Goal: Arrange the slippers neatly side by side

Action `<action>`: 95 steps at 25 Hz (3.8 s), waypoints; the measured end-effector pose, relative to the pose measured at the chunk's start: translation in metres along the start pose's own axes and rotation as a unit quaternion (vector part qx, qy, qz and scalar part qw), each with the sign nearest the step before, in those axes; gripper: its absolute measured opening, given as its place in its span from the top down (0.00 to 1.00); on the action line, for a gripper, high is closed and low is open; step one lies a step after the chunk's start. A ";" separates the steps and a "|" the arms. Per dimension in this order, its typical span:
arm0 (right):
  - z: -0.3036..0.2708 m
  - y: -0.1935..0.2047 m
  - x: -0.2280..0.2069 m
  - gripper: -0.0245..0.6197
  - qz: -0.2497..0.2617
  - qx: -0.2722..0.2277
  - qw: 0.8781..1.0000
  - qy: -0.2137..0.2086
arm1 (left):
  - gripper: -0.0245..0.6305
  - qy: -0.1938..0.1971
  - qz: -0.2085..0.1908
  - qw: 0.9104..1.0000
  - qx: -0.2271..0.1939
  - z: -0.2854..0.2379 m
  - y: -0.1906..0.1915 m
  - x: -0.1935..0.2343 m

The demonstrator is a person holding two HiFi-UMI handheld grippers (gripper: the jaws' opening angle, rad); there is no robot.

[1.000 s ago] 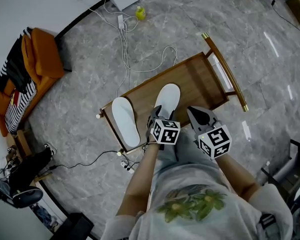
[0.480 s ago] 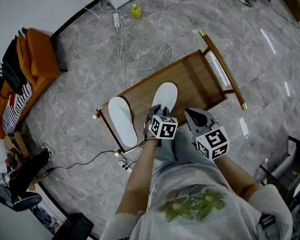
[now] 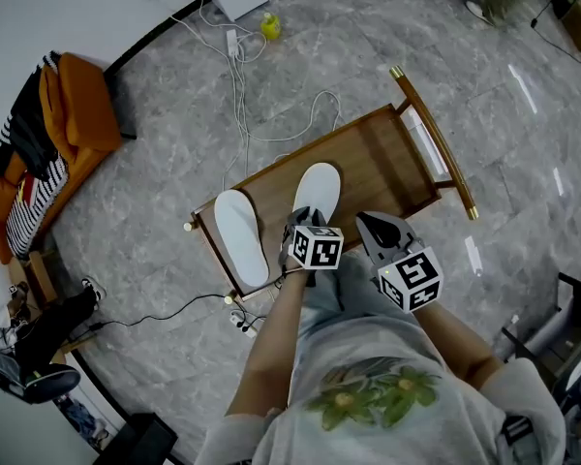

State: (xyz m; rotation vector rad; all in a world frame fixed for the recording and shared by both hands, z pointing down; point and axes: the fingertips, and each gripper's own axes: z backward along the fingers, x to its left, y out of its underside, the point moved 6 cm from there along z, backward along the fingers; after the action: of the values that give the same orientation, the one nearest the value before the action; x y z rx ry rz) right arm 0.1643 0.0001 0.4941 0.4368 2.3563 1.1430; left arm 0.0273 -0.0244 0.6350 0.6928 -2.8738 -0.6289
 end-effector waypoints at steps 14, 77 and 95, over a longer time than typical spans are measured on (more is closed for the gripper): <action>-0.018 -0.011 0.012 0.95 0.019 0.000 0.999 -0.040 | 0.85 -0.059 0.106 0.993 0.005 0.018 0.012 0.029; -0.035 -0.015 0.089 0.95 0.088 0.009 0.985 -0.146 | 0.61 -0.059 0.204 0.965 -0.155 0.160 0.058 0.086; -0.033 -0.030 0.121 0.95 0.111 -0.010 0.978 -0.174 | 0.80 -0.112 0.180 0.945 -0.249 0.233 0.061 0.097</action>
State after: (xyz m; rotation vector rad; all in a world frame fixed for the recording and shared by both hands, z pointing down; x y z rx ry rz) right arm 0.0431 0.0185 0.4538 0.8390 2.0260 1.0833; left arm -0.1319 0.0661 0.4511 0.0216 -2.7301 -1.3663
